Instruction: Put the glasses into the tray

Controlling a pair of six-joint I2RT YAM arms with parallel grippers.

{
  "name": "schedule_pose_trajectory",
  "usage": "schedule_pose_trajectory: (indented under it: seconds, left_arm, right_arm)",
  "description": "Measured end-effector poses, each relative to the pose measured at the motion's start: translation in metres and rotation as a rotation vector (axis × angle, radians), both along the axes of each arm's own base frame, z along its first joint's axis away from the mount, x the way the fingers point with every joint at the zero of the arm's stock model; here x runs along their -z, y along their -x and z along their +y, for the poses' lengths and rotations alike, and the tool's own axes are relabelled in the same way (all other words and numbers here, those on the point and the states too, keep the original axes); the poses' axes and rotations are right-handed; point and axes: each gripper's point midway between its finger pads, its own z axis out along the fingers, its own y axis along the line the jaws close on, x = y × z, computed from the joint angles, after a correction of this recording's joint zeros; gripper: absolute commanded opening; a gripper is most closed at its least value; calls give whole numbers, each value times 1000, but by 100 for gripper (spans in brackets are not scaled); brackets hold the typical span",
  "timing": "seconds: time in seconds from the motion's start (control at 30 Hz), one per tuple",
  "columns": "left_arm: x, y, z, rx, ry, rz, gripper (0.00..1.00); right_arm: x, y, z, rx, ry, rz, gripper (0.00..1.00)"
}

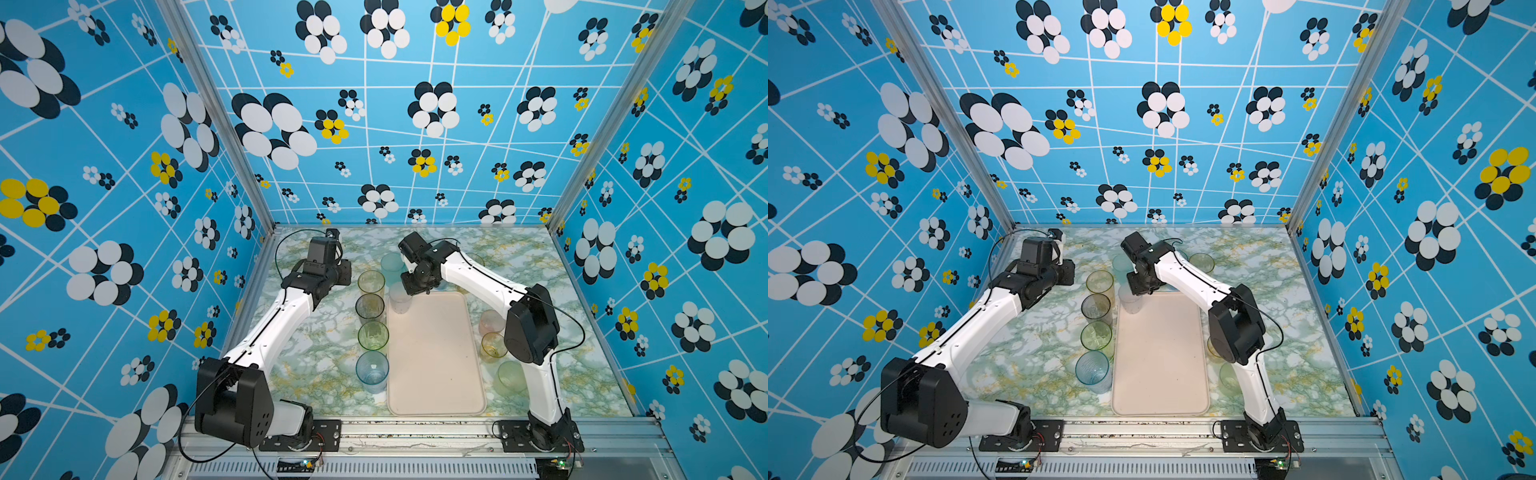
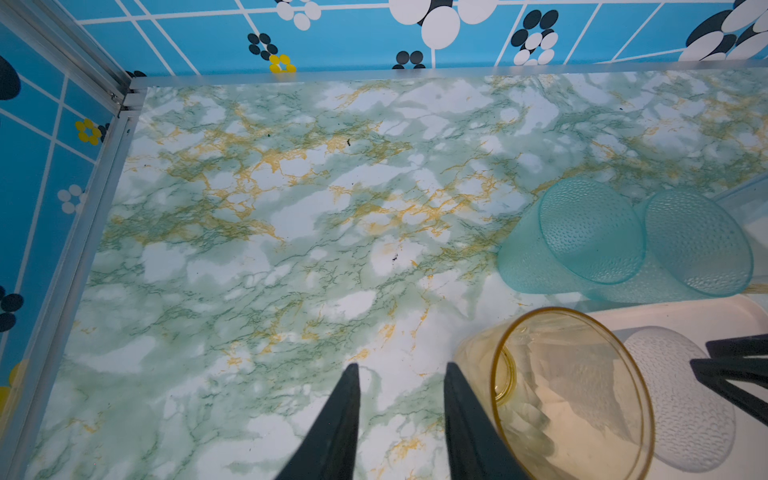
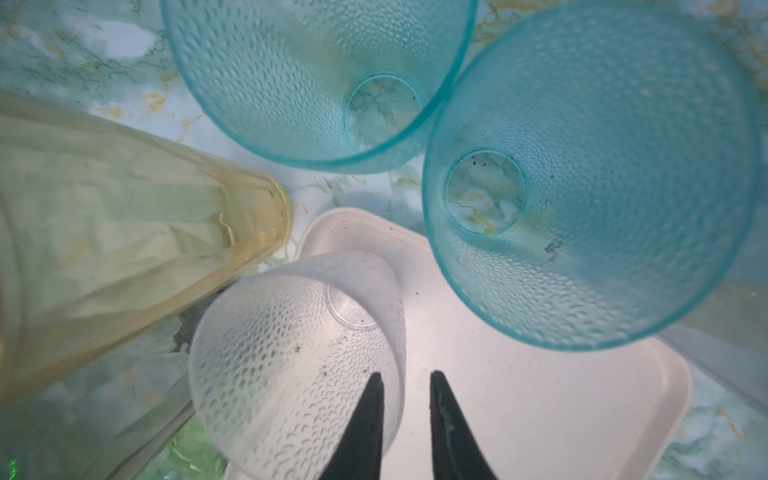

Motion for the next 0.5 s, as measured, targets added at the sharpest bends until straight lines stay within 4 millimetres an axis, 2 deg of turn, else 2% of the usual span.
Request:
schedule_pose_trajectory:
  seconds: [0.13,0.27,0.4,0.5]
  left_arm:
    - [-5,3,-1,4,1,-11,35]
    - [-11,9,-9,31,-15,-19,34]
    - [-18,19,-29,90,-24,-14,32]
    - [-29,25,-47,144,-20,-16,24]
  right_arm:
    - [-24,4,-8,8,-15,-45,28]
    - [-59,16,-26,21,-45,-98,29]
    - [-90,34,-65,71,-53,-154,29]
    - [-96,51,-101,133,-35,-177,33]
